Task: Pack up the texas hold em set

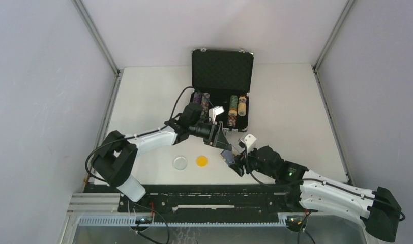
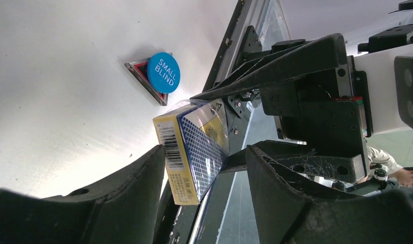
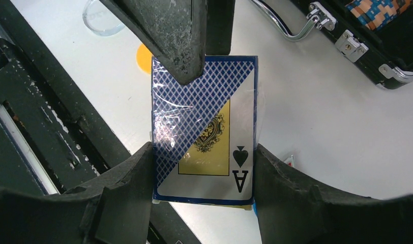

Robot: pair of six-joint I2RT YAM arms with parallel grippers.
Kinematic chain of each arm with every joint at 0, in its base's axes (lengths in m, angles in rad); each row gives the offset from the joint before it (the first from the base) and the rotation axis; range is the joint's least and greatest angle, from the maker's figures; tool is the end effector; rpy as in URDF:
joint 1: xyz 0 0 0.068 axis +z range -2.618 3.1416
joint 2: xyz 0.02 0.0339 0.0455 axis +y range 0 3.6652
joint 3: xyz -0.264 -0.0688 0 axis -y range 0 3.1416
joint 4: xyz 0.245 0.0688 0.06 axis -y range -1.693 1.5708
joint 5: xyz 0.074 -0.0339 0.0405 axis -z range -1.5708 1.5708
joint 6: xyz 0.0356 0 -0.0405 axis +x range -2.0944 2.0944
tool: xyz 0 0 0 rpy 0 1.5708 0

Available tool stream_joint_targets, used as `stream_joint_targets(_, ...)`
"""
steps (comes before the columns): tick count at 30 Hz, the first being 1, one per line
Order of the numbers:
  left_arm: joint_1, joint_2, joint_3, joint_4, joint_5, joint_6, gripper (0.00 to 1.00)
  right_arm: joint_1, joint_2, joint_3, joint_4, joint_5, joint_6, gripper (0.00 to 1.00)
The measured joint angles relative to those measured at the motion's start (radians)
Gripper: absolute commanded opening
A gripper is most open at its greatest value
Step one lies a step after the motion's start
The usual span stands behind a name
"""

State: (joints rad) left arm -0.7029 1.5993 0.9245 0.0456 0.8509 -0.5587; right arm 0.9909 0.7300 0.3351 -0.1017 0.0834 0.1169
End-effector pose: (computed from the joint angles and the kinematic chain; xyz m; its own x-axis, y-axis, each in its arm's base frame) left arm 0.2384 -0.2371 0.2138 -0.8525 0.2642 -0.4510 0.5167 0.2950 -0.8038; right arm 0.0949 0.1395 0.1985 -0.3518 -0.3250 -0.8778 -0.7576 0.6496 0.0631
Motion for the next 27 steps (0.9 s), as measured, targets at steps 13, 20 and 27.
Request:
stream_joint_targets(13, -0.004, 0.011, -0.029, 0.013, 0.004, 0.002, 0.43, 0.004, -0.029, 0.027, -0.007, 0.017, -0.026, 0.10)
stream_joint_targets(20, -0.006, 0.024, -0.029, 0.027, 0.041, -0.041, 0.00, 0.010, -0.019, 0.029, -0.013, 0.050, -0.056, 0.45)
stream_joint_targets(27, -0.002, 0.022, -0.029, 0.053, 0.041, -0.025, 0.00, 0.009, -0.063, 0.029, 0.013, 0.066, -0.039, 0.89)
